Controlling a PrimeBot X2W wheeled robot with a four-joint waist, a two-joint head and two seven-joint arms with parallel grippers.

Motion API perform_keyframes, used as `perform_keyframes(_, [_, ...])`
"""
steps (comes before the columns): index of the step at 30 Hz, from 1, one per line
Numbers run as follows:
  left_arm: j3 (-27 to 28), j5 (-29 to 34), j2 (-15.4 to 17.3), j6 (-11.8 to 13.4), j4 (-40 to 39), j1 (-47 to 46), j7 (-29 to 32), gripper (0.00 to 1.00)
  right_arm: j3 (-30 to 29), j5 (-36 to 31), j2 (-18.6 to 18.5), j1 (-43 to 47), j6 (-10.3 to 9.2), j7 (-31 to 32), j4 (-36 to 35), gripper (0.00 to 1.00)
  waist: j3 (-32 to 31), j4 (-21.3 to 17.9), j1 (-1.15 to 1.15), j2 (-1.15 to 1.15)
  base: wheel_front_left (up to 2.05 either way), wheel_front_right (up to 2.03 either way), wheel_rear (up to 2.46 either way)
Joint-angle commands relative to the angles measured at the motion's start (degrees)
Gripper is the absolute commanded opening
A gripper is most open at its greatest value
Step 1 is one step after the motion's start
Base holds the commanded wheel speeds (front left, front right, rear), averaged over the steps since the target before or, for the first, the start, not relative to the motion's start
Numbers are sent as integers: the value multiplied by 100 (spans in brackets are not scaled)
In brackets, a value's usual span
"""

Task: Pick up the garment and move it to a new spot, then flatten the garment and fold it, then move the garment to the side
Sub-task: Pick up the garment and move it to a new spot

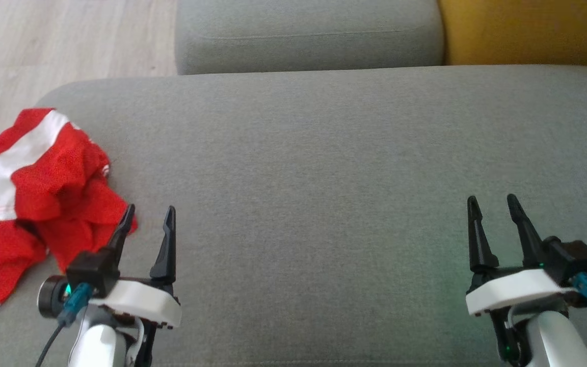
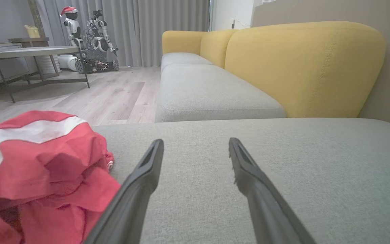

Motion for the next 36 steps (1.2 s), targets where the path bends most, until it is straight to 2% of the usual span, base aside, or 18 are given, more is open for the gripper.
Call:
perform_keyframes(1, [257,14,23,26,-225,-327,-71,100,136,-38,9,-200,-4,12,-259,100,6,121,0,0,0,0,0])
perform_keyframes(12, [507,51,66,77,-297,-335,-71,100,237,-125,19,-95,-4,254,-678,100,-4,1055,0,0,0,0,0])
perform_keyframes(22, [718,119,234,86,-341,-257,-71,100,373,-175,45,-34,-4,404,-891,100,-19,1856,0,0,0,0,0])
perform_keyframes(28, [843,111,268,119,-372,-191,-71,100,435,-175,57,-21,-4,447,-957,100,-22,2103,0,0,0,0,0])
perform_keyframes(36, [914,103,230,151,-401,-125,-71,100,464,-181,63,-34,-4,458,-978,100,-30,2168,0,0,0,0,0])
